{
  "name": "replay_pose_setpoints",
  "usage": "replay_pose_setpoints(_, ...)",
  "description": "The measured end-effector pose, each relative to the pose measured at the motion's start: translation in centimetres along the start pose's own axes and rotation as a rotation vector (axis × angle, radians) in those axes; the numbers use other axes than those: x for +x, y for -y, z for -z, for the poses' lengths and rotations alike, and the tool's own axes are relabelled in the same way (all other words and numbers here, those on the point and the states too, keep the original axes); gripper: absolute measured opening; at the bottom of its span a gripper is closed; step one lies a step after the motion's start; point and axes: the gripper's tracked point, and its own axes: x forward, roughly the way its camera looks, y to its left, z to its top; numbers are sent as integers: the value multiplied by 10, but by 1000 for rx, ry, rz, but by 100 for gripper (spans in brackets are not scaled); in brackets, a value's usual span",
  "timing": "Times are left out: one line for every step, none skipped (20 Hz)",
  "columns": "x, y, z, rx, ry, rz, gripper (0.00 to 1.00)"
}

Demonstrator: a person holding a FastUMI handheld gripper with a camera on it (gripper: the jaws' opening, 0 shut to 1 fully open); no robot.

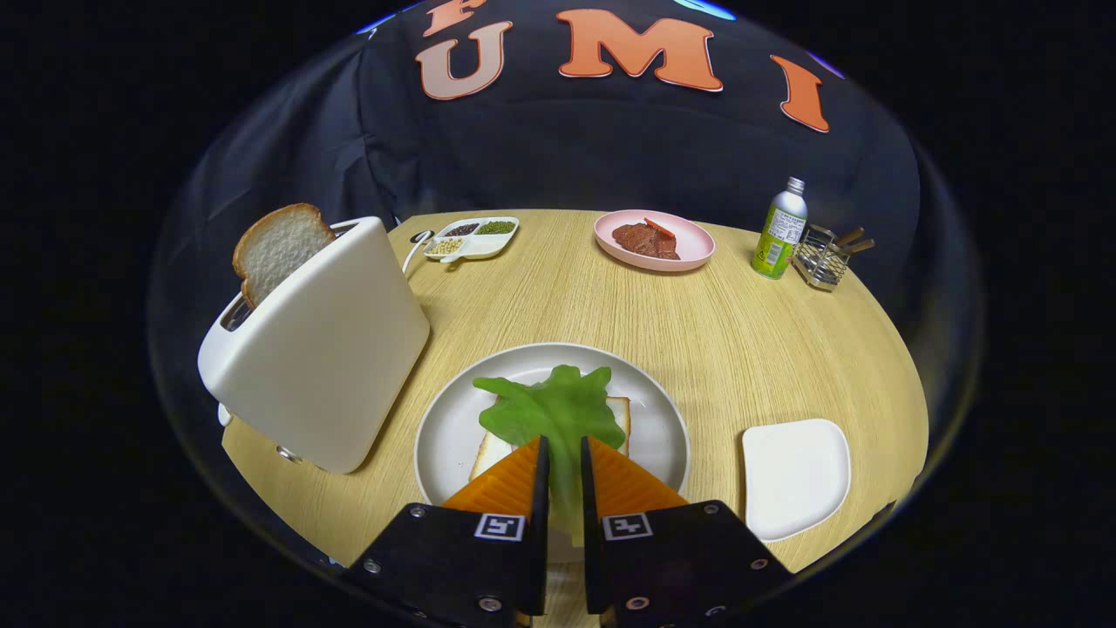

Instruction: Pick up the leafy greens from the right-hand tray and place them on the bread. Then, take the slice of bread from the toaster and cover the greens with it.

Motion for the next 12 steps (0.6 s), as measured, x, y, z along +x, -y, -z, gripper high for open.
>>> replay_pose_setpoints(0, 1, 1, 4, -1, 4, 20)
replay_pose_setpoints(-1, 1, 1, 9, -2, 11, 22)
replay_pose_setpoints(-1, 3, 1, 13, 0, 17, 31)
replay_pose_setpoints(-1, 4, 0, 16, 2, 23, 34)
replay_pose_setpoints(-3, 5, 1, 21, 2, 28, 38)
replay_pose_setpoints(-5, 4, 0, 29, 2, 31, 39)
replay_pose_setpoints(-6, 4, -1, 38, 4, 34, 45)
replay_pose_setpoints(-9, 3, -4, 45, 7, 38, 50)
replay_pose_setpoints(-12, 2, -6, 49, 11, 41, 54)
replay_pose_setpoints(-16, -1, -10, 49, 18, 42, 58)
replay_pose_setpoints(-19, -3, -14, 45, 27, 47, 65)
replay_pose_setpoints(-23, -3, -20, 34, 42, 63, 68)
